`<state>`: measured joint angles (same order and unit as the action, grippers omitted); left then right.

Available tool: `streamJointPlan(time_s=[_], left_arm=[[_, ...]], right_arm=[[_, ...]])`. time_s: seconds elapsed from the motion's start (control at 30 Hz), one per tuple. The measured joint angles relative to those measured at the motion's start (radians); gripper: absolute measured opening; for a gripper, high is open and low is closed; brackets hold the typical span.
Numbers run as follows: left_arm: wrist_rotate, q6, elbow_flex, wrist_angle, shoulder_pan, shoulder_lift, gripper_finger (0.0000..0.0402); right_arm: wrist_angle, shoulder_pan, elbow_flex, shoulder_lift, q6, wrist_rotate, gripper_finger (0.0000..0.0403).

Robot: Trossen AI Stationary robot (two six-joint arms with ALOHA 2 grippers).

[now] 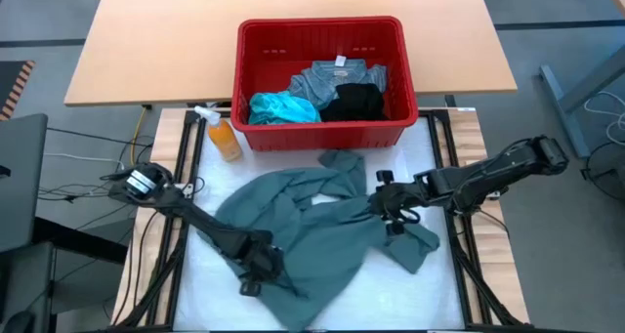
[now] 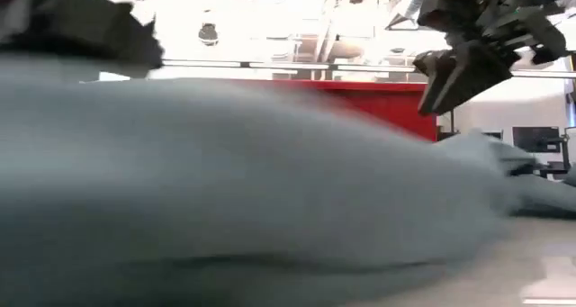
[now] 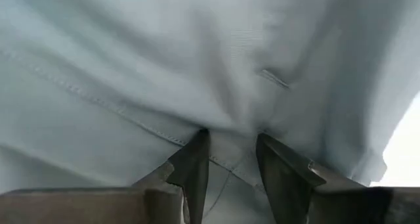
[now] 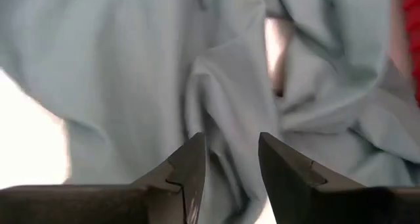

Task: Fold Laundry from Bin
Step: Fold the gray pants

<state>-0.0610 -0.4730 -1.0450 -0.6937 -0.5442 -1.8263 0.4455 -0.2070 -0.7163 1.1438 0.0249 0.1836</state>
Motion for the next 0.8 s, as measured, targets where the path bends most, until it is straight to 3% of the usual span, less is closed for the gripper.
streamJointPlan(time_s=[0.1, 0.2, 0.37, 0.47, 0.57, 0.63, 0.8], left_arm=[[0.073, -0.094, 0.005, -0.149, -0.024, 0.021, 0.0125], [0.072, -0.163, 0.013, -0.312, -0.041, 0.042, 0.0125], [0.109, -0.229, 0.021, -0.433, -0.086, 0.144, 0.0125], [0.305, -0.299, 0.016, -0.379, -0.123, 0.279, 0.0125], [0.518, -0.387, 0.019, -0.315, -0.146, 0.421, 0.0125], [0.616, -0.377, 0.05, -0.157, -0.157, 0.483, 0.0125], [0.582, -0.278, 0.18, 0.175, -0.143, 0.469, 0.0125]], right_arm=[[-0.086, 0.015, 0.05, 0.008, -0.001, -0.001, 0.0155], [-0.079, 0.02, 0.074, 0.008, -0.034, -0.017, 0.0152], [-0.089, -0.018, 0.078, -0.022, -0.148, -0.188, 0.0147], [-0.046, -0.078, 0.078, -0.027, -0.228, -0.239, 0.0144], [0.013, -0.143, 0.083, -0.012, -0.299, -0.189, 0.0139], [0.075, -0.176, 0.084, 0.005, -0.344, -0.137, 0.0136], [0.167, -0.223, 0.085, 0.047, -0.453, -0.08, 0.013]])
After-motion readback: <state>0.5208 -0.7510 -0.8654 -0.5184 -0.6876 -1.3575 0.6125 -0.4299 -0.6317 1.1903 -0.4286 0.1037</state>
